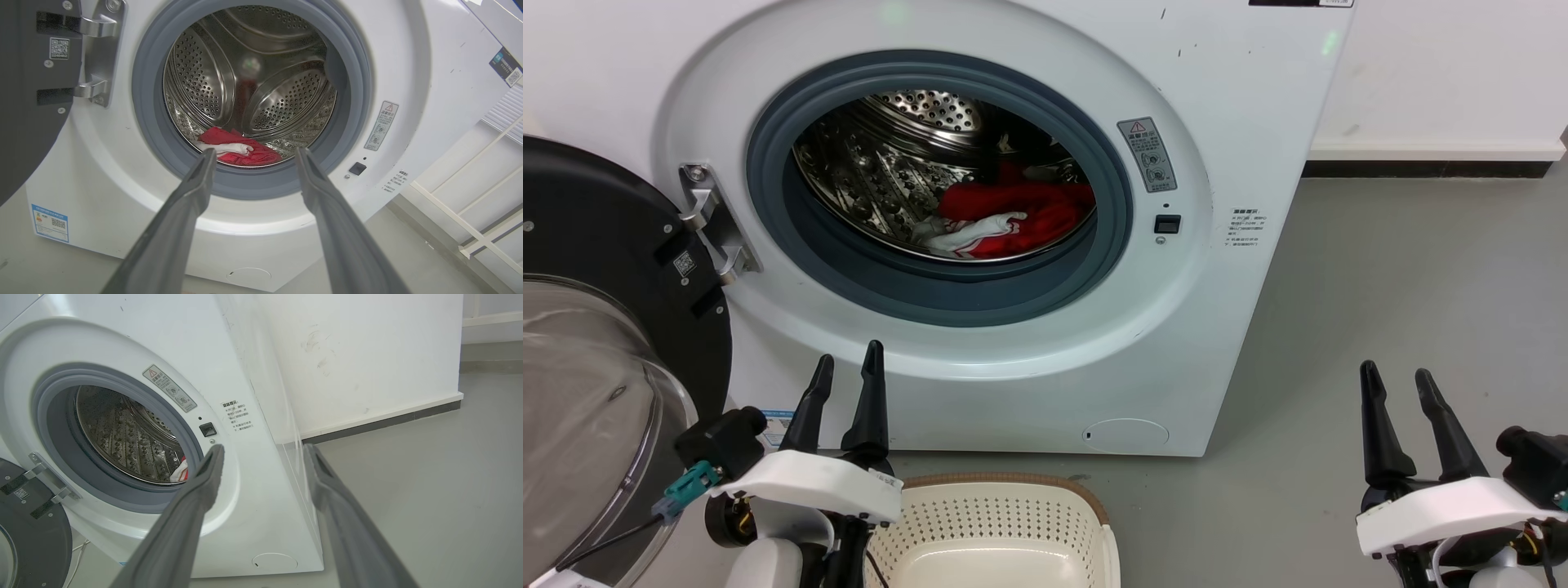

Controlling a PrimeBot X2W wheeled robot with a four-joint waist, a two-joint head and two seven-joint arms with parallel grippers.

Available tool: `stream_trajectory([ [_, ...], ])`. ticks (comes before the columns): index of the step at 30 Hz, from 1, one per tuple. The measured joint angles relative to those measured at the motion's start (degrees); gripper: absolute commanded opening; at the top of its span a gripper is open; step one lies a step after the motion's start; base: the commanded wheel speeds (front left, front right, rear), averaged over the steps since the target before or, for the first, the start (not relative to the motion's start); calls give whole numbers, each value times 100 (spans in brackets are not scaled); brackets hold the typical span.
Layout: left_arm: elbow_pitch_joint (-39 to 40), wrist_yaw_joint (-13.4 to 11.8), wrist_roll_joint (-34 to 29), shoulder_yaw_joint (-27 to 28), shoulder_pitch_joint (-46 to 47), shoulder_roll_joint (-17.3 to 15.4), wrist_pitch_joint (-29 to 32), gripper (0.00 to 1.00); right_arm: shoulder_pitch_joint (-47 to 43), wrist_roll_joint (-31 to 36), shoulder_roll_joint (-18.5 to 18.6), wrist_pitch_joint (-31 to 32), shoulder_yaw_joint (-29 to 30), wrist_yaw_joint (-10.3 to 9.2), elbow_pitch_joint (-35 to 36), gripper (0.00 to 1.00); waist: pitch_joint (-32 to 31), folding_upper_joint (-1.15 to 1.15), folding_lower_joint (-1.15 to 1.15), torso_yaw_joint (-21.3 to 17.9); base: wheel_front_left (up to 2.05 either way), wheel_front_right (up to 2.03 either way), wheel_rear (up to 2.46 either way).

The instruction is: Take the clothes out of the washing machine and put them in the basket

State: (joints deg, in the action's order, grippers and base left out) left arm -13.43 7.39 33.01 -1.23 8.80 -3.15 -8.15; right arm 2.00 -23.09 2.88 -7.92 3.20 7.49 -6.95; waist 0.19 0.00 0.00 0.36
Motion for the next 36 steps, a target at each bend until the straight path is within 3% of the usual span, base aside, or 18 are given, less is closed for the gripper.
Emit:
stream_trajectory([
  [36, -394, -16, -2132, -44, 167, 10, -476, 100, -61, 2117, 0, -214, 26, 1, -75, 100, 9, 0, 0, 5, 0, 0, 0],
])
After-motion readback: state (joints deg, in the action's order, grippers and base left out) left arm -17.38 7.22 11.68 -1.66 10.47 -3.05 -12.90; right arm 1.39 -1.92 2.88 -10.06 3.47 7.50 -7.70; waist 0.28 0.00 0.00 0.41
